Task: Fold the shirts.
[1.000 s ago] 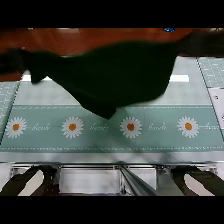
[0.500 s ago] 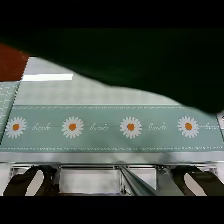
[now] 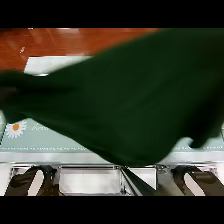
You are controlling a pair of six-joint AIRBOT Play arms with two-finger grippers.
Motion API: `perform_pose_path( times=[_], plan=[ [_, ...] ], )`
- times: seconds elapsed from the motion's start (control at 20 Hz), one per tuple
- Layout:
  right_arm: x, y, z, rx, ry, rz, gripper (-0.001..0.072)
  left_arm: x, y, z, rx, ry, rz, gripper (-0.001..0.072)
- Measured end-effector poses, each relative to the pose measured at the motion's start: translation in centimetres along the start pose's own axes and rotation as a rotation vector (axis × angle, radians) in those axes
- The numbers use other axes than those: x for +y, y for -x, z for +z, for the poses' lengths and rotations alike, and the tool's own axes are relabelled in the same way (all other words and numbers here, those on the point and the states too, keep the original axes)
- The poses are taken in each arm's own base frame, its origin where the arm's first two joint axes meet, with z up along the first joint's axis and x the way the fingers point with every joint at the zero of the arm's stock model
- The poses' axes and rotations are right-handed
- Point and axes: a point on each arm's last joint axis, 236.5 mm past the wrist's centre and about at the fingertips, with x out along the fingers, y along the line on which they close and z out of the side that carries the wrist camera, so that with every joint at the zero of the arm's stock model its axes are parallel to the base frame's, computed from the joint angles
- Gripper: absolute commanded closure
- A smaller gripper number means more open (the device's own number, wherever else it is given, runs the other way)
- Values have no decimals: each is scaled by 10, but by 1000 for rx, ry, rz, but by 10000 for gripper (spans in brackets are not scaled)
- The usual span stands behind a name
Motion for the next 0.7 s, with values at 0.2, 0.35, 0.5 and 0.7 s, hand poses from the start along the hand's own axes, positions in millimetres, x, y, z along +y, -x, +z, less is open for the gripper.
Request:
perform_pose_path(
  times=[0.2, 0.35, 0.5, 0.7],
  plan=[
    [-43, -103, -64, 217, -124, 22, 689, 79, -85, -81, 188, 271, -46, 682],
    [-70, -184, -105, 341, -219, 61, 688, 129, -148, -135, 262, 422, -11, 682],
    [-89, -257, -135, 417, -325, 111, 688, 178, -197, -164, 288, 507, 92, 682],
    [-103, -330, -158, 458, -461, 179, 303, 217, -241, -177, 356, 556, 161, 196]
  ],
)
